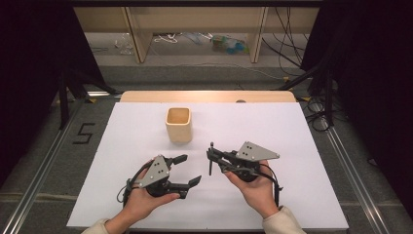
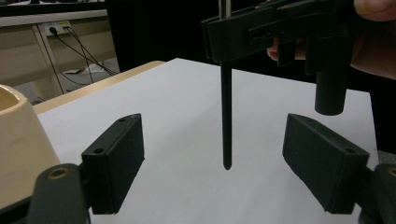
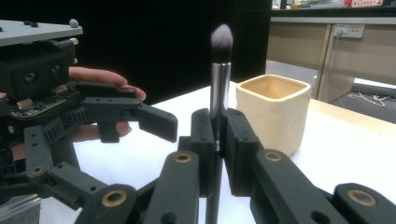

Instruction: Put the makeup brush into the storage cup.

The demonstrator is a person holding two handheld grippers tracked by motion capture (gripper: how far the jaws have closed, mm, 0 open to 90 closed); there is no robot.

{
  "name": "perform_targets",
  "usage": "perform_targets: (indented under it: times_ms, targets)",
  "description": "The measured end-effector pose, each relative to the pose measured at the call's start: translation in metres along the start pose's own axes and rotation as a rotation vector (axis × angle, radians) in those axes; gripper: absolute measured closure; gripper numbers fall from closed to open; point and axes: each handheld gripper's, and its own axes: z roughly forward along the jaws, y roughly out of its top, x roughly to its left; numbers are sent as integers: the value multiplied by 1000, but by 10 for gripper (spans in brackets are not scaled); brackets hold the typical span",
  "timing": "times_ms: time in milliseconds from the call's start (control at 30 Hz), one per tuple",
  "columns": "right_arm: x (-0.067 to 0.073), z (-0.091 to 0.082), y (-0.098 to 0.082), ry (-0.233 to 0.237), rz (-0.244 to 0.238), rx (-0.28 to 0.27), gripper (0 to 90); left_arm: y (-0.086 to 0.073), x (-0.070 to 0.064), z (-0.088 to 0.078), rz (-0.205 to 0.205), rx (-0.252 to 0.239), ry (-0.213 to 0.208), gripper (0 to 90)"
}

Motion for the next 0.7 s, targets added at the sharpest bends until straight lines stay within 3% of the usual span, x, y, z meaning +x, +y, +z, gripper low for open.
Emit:
perform_targets:
  times_ms: [167, 267, 300, 433, 533, 567, 600, 700]
  targets:
    - [3, 3, 0, 8, -27, 11, 838, 0, 1, -1, -3, -8, 0, 210]
    - [6, 6, 0, 31, -31, 9, 838, 0, 0, 0, 0, -10, -7, 218]
    - [9, 7, -1, 43, -11, 15, 838, 0, -1, 1, -4, -12, -10, 222]
    - [14, 9, 0, 52, -25, 34, 838, 1, -4, 4, 4, -15, -25, 243]
    - [16, 11, 0, 56, -39, 23, 838, 2, -6, 8, 1, -19, -31, 282]
    - [18, 10, 0, 71, -20, 46, 838, 3, -6, 9, 2, -20, -36, 309]
    - [18, 12, 0, 74, -24, 17, 838, 3, -7, 11, 2, -18, -37, 342]
    - [20, 12, 0, 65, -37, 28, 838, 2, -7, 14, 16, -3, -15, 463]
